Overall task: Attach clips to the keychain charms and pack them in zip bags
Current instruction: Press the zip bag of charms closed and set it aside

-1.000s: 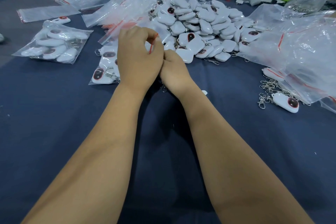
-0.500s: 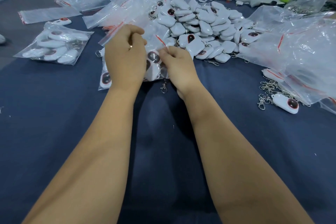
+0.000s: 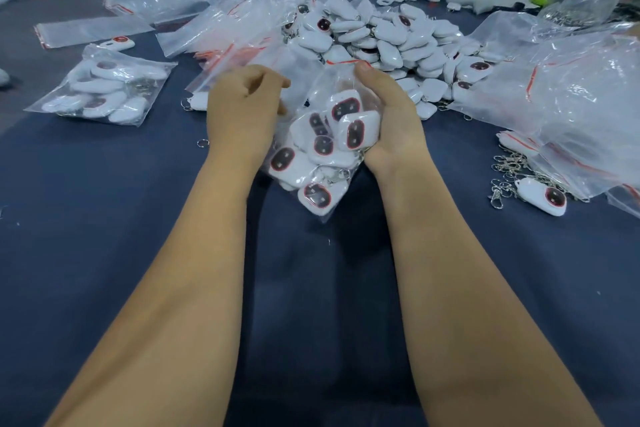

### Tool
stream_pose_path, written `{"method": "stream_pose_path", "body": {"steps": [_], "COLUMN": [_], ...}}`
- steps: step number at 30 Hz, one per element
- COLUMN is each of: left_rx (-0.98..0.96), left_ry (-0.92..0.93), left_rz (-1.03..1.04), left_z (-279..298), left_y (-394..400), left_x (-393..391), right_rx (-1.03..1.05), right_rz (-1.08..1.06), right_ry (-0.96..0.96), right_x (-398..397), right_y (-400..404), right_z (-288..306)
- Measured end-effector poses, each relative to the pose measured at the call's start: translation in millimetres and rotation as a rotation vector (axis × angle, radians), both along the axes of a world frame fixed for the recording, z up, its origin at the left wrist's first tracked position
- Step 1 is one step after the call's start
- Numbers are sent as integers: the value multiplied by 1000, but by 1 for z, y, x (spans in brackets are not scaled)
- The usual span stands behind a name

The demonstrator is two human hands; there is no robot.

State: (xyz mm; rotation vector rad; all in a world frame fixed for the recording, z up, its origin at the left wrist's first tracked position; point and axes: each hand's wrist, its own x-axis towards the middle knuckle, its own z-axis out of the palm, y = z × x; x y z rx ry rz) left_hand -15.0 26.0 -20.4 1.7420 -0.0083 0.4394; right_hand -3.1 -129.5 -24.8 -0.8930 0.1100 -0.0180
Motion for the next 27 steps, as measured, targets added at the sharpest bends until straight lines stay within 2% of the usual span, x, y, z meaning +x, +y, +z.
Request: {"method": "stream_pose_path", "body": {"steps": [2, 4, 7, 9, 14, 15, 18, 21, 23, 27], "left_rx": [-54, -118, -154, -189, -63, -85, -319, -567, -629, -665], "left_ry": [15, 131, 297, 312, 269, 266, 261, 302, 366, 312], "left_rz": [-124, -271, -467, -530, -385, -347, -264, -340, -384, -332], "left_z": [1, 1, -2, -4, -7, -10, -10, -10, -9, -8], "left_y": [-2, -3, 1, 2, 5, 4, 1, -2, -1, 3], "left_x": [0, 2, 5, 5, 8, 9, 13, 18, 18, 19], "right_rx": [-25, -21, -30, -65, -123, -121, -147, -246, -282, -201], "right_rz": [143, 236, 171, 71, -18, -35, -55, -43, -70, -6], "right_ry": [24, 50, 58, 18, -8, -12, 21, 41, 33, 2], "right_x": [-2, -6, -4, -1, 2, 3, 4, 3, 4, 7], "right_y": [2, 6, 8, 6, 6, 6, 6, 5, 3, 4], "right_z": [2, 4, 4, 2, 0, -1, -2, -5, -7, -6]}}
